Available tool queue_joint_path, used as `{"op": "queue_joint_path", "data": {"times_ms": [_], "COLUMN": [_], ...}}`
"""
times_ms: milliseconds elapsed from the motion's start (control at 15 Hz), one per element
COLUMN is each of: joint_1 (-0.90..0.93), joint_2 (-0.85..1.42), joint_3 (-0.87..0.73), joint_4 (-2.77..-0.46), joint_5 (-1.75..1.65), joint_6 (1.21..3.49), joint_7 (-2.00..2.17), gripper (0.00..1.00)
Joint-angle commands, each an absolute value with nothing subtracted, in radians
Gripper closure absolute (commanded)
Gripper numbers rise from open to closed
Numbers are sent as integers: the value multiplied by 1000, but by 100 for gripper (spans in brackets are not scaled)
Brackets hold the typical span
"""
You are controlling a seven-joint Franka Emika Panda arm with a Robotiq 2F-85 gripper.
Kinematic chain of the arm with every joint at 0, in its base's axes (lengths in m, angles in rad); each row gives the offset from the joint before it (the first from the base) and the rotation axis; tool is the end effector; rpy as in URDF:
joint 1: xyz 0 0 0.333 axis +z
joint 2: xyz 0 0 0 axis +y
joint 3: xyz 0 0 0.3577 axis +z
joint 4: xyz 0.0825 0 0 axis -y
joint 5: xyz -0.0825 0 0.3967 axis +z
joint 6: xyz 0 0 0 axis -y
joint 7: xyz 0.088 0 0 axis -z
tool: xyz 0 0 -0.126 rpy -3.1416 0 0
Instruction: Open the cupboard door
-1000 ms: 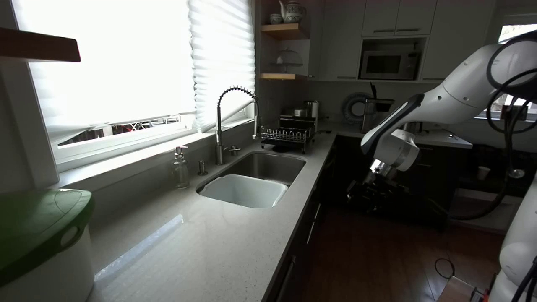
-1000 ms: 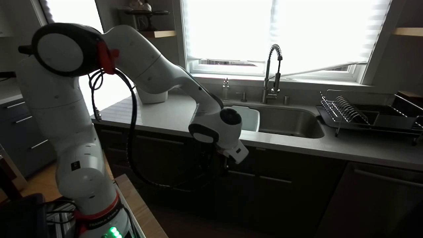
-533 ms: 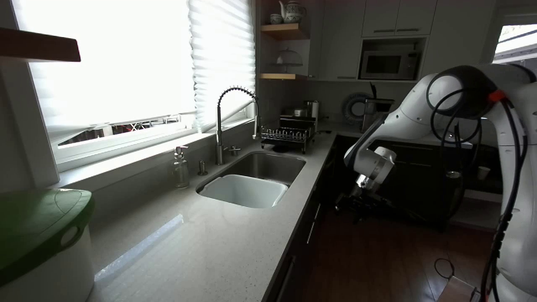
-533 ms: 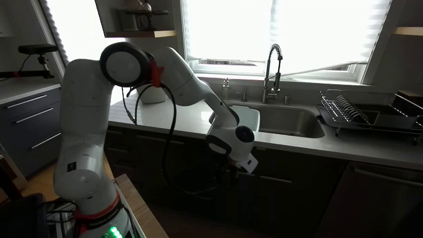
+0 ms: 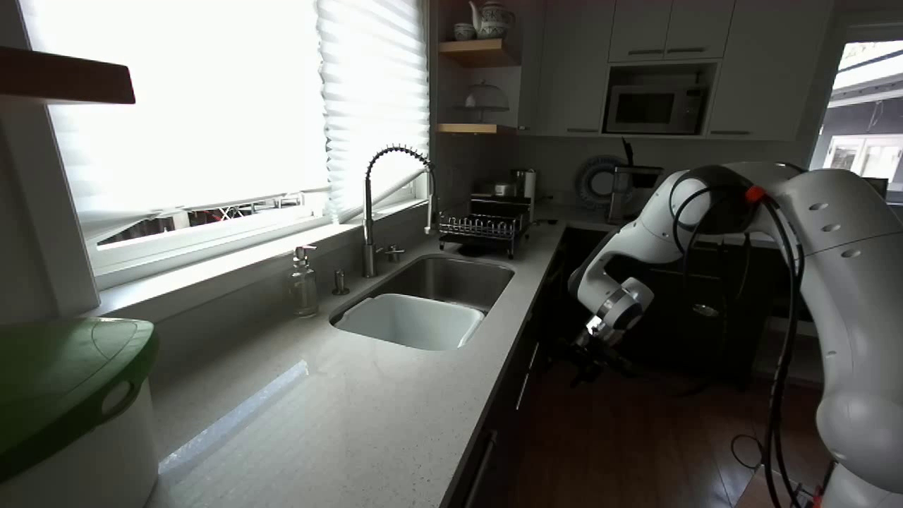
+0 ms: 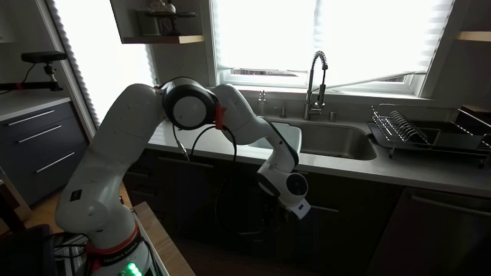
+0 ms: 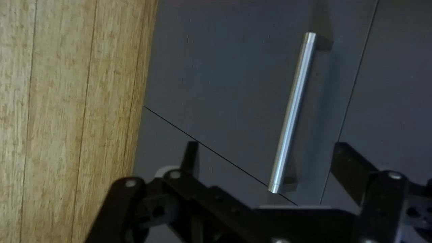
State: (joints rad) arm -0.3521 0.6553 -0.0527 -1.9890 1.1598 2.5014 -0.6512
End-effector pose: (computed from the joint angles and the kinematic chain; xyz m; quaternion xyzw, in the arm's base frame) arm 0.5687 -0.2391 0.1215 -0.8914 0.3510 -0.0956 0.2702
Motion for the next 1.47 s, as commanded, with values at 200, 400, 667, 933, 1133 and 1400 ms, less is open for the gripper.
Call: {"op": "queue_joint_path", "data": {"times_ms": [200,400,667,933,1133,1400], "joint_1": [-342,-342,-324,-294,-278,-277], "joint_2": [735,739,808,867,918,976], "joint_3": [-58,-58,-39,-25,-14,-9], "joint_4": [-1913,-1906,-1835,-1774,-1727,-1669], "joint_5": [1206,1209,1266,1290,1303,1308], "joint_6": [2496,2496,2568,2625,2665,2700], "joint_7": [-653,-653,-655,-637,-622,-573], "gripper": [0,0,0,0,0,0]}}
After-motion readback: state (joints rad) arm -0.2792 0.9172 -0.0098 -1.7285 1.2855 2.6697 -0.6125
